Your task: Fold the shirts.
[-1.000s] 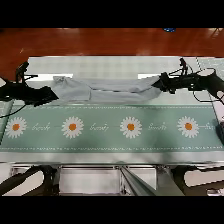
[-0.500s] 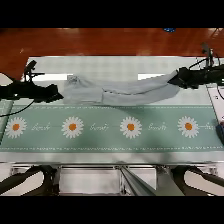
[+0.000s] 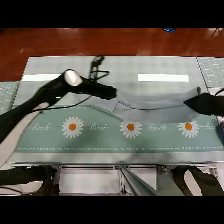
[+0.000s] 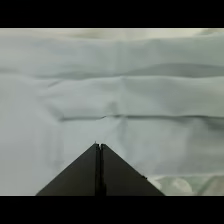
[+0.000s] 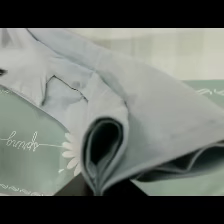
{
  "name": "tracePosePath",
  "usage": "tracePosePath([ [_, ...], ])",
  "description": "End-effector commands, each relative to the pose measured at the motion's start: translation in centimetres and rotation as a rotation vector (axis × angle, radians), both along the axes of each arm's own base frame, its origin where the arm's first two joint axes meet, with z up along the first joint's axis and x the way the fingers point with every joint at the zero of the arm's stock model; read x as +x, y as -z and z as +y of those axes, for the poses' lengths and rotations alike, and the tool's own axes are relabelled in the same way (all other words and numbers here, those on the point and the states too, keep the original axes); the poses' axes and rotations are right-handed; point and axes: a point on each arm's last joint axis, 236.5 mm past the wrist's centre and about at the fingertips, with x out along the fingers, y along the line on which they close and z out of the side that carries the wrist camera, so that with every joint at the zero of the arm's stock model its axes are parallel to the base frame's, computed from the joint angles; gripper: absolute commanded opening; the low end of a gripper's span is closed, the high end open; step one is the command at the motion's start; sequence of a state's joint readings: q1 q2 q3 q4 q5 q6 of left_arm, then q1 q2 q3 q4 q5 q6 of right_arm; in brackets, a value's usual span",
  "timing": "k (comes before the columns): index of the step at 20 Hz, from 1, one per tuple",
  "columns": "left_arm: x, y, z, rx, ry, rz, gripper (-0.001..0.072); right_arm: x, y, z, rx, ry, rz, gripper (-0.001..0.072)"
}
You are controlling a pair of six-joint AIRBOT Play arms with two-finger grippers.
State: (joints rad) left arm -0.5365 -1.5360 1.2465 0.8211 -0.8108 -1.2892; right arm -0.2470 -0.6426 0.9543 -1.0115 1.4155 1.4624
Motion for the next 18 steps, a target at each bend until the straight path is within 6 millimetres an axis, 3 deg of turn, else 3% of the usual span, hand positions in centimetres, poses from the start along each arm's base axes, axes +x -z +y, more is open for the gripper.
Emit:
tracePosePath([
  [1,-4.6,2.7,-8.8,0.019,0.223,0.115,0.0017,-3.0,-0.9,0.8,0.004,0.01,-0.017,0.0021],
  [4,-8.1,4.9,-12.9,0.039,0.326,0.198,0.0016,-3.4,-1.6,2.0,0.047,-0.017,-0.029,0.002],
  [8,-12.1,6.8,-15.3,0.063,0.405,0.235,0.0017,-3.1,-2.0,2.2,0.061,-0.017,-0.049,0.0021],
  [9,-12.1,6.3,-15.3,0.055,0.421,0.22,0.0017,-2.9,-2.0,2.2,0.063,-0.014,-0.048,0.0021],
  [11,-9.6,4.2,-14.6,0.029,0.405,0.164,0.0017,-2.6,-1.8,2.3,0.08,-0.017,-0.034,0.0021],
  [12,-7.5,2.9,-13.1,0.027,0.389,0.134,0.0017,-2.2,-1.9,2.7,0.108,-0.024,-0.03,0.0021],
  [14,-2.5,0.7,-7.3,0.085,0.325,0.093,0.0017,-0.9,-2.5,3.9,0.182,-0.053,-0.046,0.0021],
  [16,2.2,-1.8,1.4,0.178,0.207,0.071,0.0017,1.1,-3.3,5.4,0.269,-0.086,-0.081,0.002],
  [18,5.6,-5.6,10.1,0.198,0.043,0.036,0.0017,3.7,-2.8,8.0,0.307,-0.14,-0.085,0.002],
])
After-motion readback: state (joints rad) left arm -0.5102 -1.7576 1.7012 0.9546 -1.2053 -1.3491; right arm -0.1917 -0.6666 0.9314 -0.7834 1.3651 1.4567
